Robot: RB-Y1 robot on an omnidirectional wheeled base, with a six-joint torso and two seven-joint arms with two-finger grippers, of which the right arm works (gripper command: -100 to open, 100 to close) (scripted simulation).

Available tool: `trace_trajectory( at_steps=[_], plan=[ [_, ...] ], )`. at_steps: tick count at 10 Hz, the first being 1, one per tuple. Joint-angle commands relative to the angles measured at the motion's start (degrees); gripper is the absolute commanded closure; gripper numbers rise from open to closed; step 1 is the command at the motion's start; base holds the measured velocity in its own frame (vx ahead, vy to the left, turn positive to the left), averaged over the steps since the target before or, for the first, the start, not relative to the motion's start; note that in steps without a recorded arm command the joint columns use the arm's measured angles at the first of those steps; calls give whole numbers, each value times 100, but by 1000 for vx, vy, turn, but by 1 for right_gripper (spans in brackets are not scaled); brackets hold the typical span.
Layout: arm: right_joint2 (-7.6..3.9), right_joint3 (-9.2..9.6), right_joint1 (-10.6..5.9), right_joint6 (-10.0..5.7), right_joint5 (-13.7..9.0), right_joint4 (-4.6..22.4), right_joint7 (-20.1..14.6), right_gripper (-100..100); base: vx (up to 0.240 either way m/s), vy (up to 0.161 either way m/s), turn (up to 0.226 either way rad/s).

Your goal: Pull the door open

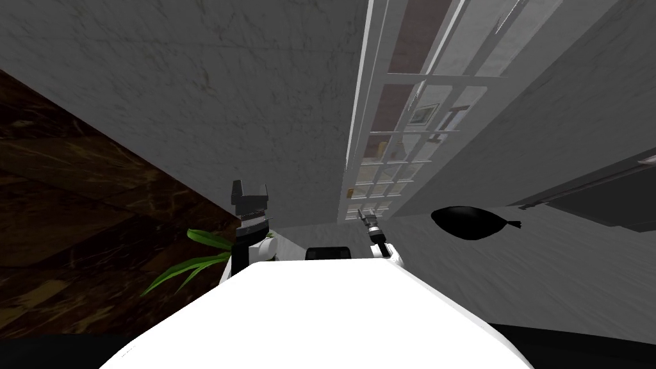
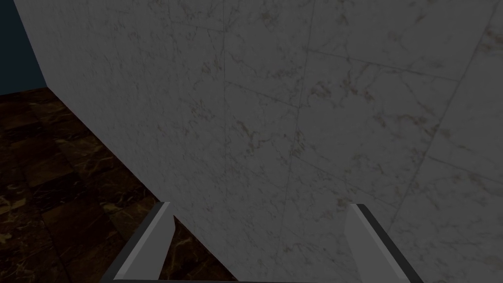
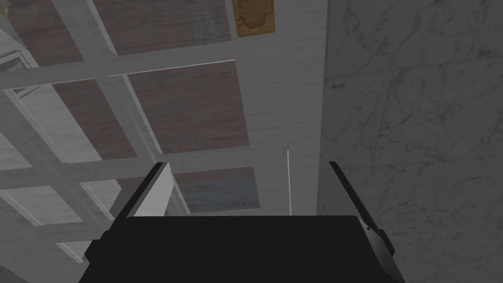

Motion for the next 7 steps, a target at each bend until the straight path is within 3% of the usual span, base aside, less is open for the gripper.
trace_trajectory(
  at_steps=[1, 7],
  plan=[
    [0, -38, -74, -64, 44, 199, 123, -100, 87, 3, -4],
    [-9, -192, -326, -301, 253, 969, 605, -100, 106, 12, -5]
  ],
)
